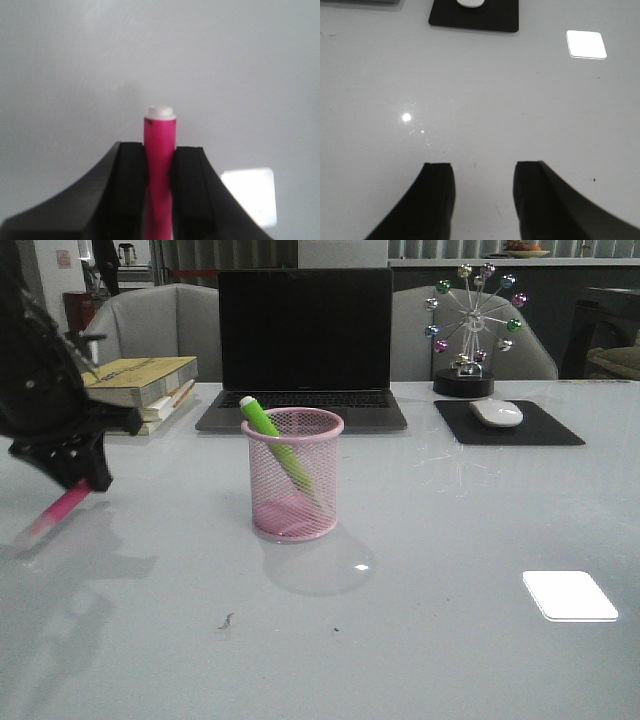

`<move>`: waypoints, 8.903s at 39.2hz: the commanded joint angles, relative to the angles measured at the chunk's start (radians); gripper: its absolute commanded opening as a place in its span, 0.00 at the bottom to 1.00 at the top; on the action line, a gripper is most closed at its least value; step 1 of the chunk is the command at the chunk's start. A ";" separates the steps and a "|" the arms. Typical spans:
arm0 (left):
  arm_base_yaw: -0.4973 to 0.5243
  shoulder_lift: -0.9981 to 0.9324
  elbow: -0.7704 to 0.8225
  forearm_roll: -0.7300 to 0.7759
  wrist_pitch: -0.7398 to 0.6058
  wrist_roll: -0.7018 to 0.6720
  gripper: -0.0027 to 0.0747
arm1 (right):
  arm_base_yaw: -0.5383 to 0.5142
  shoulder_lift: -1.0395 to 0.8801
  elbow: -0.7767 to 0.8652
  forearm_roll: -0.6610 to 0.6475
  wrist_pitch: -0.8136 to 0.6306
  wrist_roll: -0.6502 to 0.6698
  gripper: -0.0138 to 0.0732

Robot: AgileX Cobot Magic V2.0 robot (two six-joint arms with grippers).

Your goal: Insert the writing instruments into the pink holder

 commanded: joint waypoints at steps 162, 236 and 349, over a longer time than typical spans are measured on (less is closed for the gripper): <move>0.227 -1.518 0.976 0.077 -0.634 0.126 0.54 | -0.006 -0.013 -0.028 -0.006 -0.084 -0.011 0.62; 0.209 -1.518 0.976 0.077 -0.628 0.126 0.54 | 0.120 -0.497 0.086 -0.025 -0.038 -0.011 0.22; 0.209 -1.986 1.256 -0.004 -0.621 0.124 0.15 | 0.120 -0.938 0.579 0.060 -0.196 -0.011 0.22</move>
